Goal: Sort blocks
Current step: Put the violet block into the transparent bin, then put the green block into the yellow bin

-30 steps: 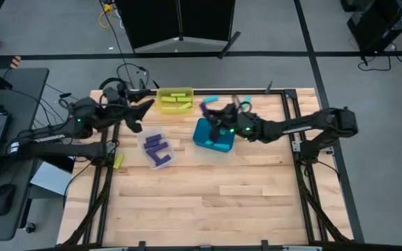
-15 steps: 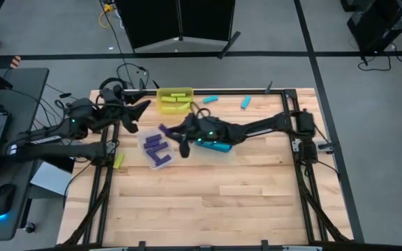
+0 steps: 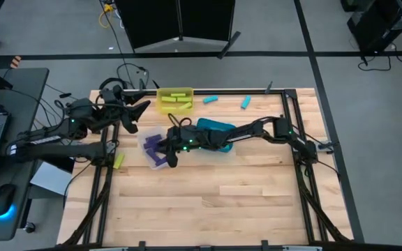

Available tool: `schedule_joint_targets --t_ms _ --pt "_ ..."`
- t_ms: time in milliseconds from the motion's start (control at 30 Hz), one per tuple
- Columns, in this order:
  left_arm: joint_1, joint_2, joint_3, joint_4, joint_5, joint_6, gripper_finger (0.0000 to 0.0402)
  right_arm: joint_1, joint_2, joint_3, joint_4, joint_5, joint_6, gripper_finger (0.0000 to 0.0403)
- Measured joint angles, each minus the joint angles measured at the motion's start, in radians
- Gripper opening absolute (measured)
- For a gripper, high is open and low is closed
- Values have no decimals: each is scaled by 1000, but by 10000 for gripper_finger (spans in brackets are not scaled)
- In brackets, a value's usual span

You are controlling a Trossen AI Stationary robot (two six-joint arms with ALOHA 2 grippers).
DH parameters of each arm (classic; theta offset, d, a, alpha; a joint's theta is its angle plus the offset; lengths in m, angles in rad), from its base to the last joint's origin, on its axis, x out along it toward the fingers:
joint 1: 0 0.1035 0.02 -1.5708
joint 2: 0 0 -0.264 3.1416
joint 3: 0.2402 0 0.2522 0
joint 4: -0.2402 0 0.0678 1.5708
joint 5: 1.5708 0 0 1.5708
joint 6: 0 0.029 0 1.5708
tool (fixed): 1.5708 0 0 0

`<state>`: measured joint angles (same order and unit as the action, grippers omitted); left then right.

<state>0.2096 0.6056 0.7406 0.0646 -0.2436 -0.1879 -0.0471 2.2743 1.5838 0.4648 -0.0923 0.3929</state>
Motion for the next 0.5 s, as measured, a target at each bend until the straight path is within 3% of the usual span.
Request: schedule_joint_targets --t_ms 200,400,500 --pt "0 0 0 -21 0 0 227 -1 33 43 -56 -38 16 131" --pt "0 0 0 -21 0 0 227 -3 31 44 -64 -59 -1 250" --pt "0 -2 0 -30 0 0 227 -14 31 44 -51 -91 -7 291"
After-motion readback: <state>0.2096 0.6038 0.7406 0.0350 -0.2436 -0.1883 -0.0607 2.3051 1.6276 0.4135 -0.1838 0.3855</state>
